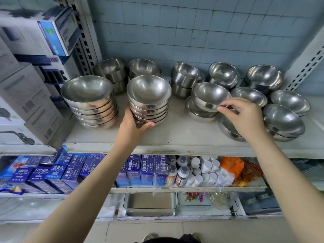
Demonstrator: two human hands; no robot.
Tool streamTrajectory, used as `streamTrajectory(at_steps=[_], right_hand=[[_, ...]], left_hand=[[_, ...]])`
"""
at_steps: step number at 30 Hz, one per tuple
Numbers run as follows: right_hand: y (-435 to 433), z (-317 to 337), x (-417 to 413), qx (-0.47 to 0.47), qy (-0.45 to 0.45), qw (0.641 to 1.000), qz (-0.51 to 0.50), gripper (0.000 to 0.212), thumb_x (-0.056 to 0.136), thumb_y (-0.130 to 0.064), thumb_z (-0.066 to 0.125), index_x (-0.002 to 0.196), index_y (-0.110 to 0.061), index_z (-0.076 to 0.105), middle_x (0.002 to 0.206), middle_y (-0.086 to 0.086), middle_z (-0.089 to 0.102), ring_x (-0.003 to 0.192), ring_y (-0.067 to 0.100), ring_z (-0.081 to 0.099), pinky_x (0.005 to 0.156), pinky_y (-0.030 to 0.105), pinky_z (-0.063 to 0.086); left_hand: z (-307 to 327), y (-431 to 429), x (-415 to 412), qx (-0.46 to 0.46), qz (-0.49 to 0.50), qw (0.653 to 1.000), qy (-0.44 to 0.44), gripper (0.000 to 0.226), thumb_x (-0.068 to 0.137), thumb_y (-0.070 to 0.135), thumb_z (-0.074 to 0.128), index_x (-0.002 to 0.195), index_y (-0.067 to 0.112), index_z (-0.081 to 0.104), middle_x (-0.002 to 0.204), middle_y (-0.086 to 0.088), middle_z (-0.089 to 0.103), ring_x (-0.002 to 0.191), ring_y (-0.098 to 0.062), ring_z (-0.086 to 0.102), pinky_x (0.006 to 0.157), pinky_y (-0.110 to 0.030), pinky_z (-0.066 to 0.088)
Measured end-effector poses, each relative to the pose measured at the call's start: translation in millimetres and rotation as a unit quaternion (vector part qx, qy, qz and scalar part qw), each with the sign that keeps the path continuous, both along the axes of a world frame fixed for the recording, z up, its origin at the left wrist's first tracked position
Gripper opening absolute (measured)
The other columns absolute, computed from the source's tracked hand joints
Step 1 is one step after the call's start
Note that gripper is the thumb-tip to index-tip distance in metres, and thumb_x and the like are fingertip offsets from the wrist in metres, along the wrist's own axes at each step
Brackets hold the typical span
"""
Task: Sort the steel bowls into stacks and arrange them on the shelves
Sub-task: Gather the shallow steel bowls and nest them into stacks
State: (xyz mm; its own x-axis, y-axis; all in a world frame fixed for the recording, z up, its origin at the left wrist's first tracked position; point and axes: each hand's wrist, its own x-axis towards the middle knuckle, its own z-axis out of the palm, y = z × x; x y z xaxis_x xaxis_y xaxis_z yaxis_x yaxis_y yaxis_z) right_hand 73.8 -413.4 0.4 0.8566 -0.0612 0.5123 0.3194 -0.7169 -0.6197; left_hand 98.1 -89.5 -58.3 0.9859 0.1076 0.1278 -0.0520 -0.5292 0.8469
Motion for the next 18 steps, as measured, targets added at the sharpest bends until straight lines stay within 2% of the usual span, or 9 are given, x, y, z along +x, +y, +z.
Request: streamTrajectory(at_steps=[2,4,6,8,10,12,14,16,18], right_hand=[[-2,-7,6,-0.026,0.009,1.0,-0.011,0.011,0.083,-0.023,0.078,0.093,-0.017,0.077,0.09,-0.008,0.069,0.093,0.02,0.067,0.091,0.046,0.054],[-6,-15,11,-0.034,0.025,0.999,-0.01,0.016,0.083,-0.026,0.078,0.092,-0.014,0.078,0.094,-0.003,0.071,0.093,0.02,0.068,0.091,0.047,0.054],[-9,-21,16,-0.055,0.038,0.998,-0.007,0.021,0.082,-0.032,0.077,0.092,-0.014,0.079,0.097,-0.002,0.073,0.094,0.02,0.068,0.089,0.047,0.055],[-11,-25,21,-0.083,0.038,0.996,0.0,0.022,0.08,-0.035,0.077,0.09,-0.015,0.08,0.097,0.0,0.075,0.092,0.02,0.068,0.086,0.047,0.055],[-12,-27,25,-0.095,0.046,0.994,0.013,0.017,0.08,-0.03,0.079,0.089,-0.015,0.08,0.097,-0.001,0.075,0.092,0.018,0.069,0.086,0.046,0.055],[-16,-26,29,-0.098,0.077,0.992,0.029,0.019,0.081,-0.031,0.08,0.094,-0.017,0.08,0.105,-0.003,0.074,0.099,0.016,0.068,0.093,0.042,0.053],[-25,-21,29,-0.11,0.116,0.986,0.049,0.032,0.08,-0.038,0.079,0.107,-0.022,0.078,0.121,-0.005,0.07,0.113,0.014,0.064,0.103,0.039,0.048],[-39,-12,24,-0.118,0.139,0.981,0.062,0.05,0.079,-0.048,0.076,0.122,-0.025,0.071,0.136,-0.006,0.061,0.124,0.014,0.057,0.109,0.037,0.042],[-57,-2,13,-0.127,0.173,0.975,0.052,0.077,0.07,-0.069,0.068,0.135,-0.028,0.061,0.148,-0.006,0.05,0.135,0.015,0.046,0.115,0.039,0.035]], left_hand=[[1,0,-10,-0.006,0.013,1.0,0.008,0.088,0.07,0.046,0.08,0.134,0.006,0.035,0.125,-0.009,0.062,0.111,-0.026,0.058,0.082,-0.027,0.041],[3,-1,-32,-0.014,0.017,1.0,0.007,0.086,0.073,0.046,0.078,0.139,0.009,0.036,0.133,-0.005,0.055,0.118,-0.021,0.054,0.09,-0.029,0.043],[5,-6,-58,0.032,0.035,0.998,-0.037,0.067,0.078,0.043,0.075,0.132,0.013,0.048,0.124,0.002,0.052,0.107,-0.01,0.051,0.085,-0.027,0.044],[4,-17,-72,0.073,0.028,0.993,-0.086,0.048,0.08,0.042,0.073,0.116,0.014,0.061,0.111,0.006,0.057,0.093,-0.005,0.053,0.079,-0.027,0.048],[5,-38,-71,0.082,-0.027,0.993,-0.076,0.044,0.08,0.042,0.072,0.114,0.014,0.064,0.111,0.005,0.063,0.091,-0.003,0.056,0.083,-0.025,0.051],[5,-65,-58,0.074,-0.092,0.993,-0.025,0.058,0.08,0.041,0.074,0.129,0.015,0.057,0.125,0.0,0.061,0.104,-0.006,0.057,0.093,-0.025,0.049],[4,-95,-40,0.066,-0.131,0.989,0.017,0.079,0.079,0.04,0.076,0.145,0.013,0.039,0.139,-0.007,0.053,0.122,-0.013,0.053,0.103,-0.028,0.044],[2,-121,-20,0.055,-0.136,0.989,0.036,0.097,0.077,0.037,0.079,0.151,0.007,0.023,0.146,-0.013,0.045,0.133,-0.022,0.045,0.108,-0.034,0.04],[5,-143,0,0.012,-0.126,0.991,0.045,0.107,0.073,0.034,0.083,0.151,0.004,0.017,0.147,-0.014,0.042,0.136,-0.024,0.041,0.112,-0.038,0.035]])
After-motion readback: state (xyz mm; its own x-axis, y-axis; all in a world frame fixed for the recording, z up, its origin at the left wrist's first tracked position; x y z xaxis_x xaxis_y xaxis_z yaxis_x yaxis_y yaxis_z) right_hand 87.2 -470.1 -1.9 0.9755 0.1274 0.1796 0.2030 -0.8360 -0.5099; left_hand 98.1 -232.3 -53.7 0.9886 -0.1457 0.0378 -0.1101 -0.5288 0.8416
